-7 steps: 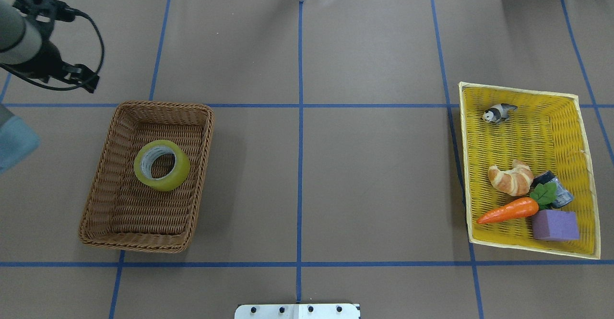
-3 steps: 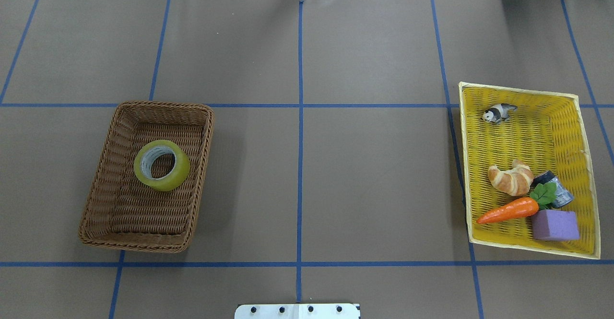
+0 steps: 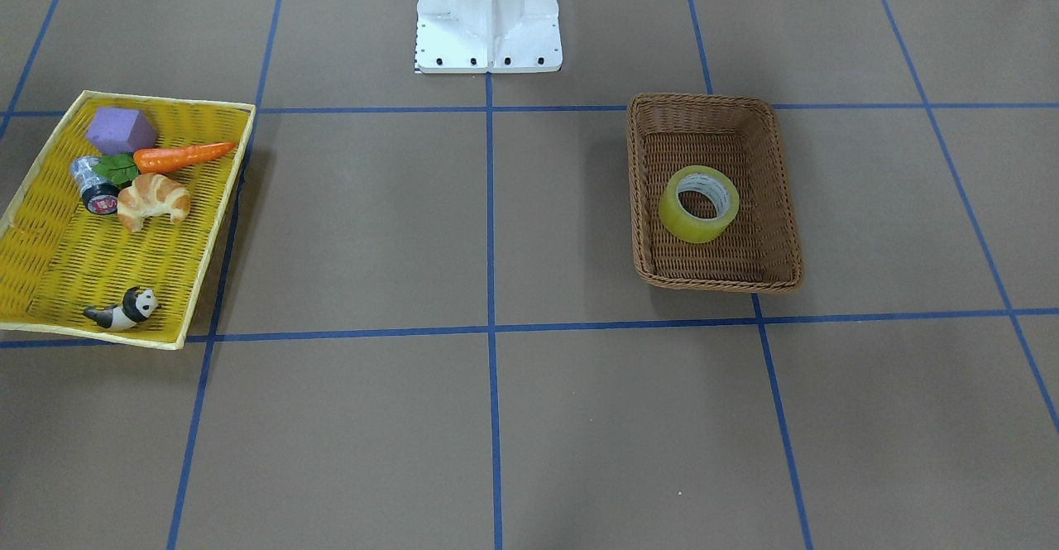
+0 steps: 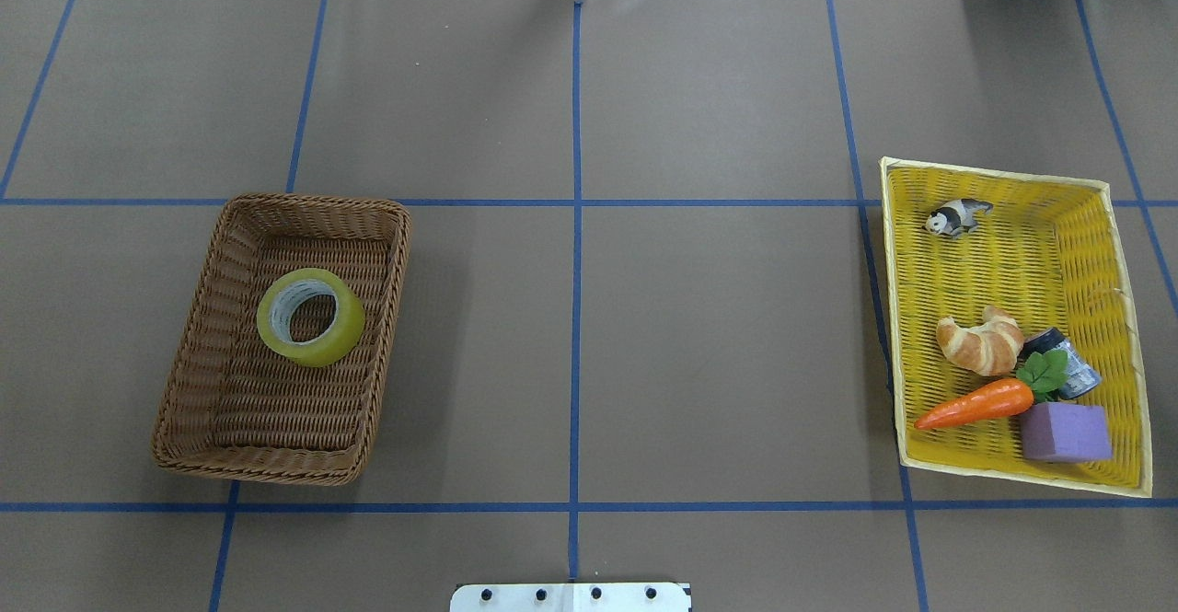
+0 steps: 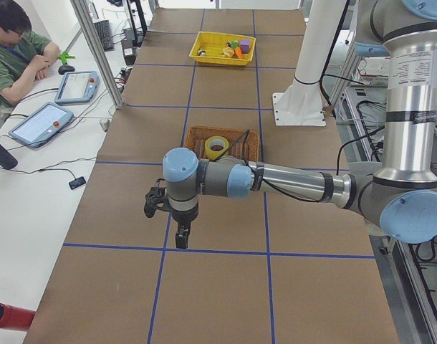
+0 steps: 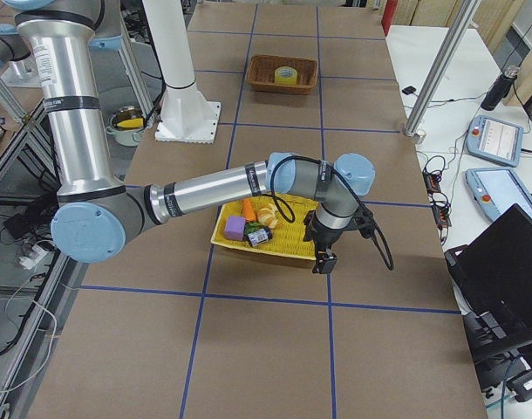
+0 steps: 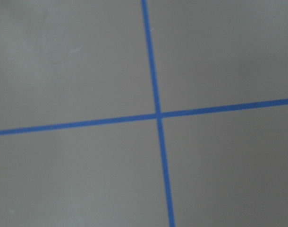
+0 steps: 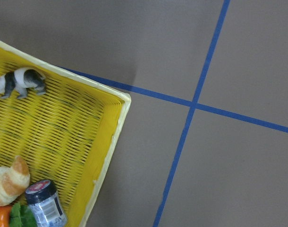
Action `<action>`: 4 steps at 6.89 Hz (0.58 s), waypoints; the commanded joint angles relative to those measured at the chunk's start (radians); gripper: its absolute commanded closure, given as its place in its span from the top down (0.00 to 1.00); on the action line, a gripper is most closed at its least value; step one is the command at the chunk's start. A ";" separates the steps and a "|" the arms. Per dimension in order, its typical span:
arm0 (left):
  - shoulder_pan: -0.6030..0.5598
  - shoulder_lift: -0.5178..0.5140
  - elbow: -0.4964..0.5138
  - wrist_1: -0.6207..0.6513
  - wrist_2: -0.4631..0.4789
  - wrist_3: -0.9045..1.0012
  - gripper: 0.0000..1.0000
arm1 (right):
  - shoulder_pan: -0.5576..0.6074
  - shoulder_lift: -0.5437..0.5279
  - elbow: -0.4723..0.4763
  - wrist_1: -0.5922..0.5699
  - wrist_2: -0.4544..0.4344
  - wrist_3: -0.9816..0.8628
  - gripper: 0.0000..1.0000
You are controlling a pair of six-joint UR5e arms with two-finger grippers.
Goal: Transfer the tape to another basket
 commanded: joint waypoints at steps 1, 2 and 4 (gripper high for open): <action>-0.010 0.040 0.007 -0.001 -0.006 0.004 0.98 | 0.014 -0.019 -0.062 0.069 0.003 0.001 1.00; -0.009 0.040 0.009 0.001 -0.007 0.001 0.98 | 0.026 -0.019 -0.062 0.071 0.003 0.002 1.00; -0.009 0.038 0.006 0.004 -0.007 0.001 0.98 | 0.040 -0.018 -0.062 0.071 0.006 0.004 1.00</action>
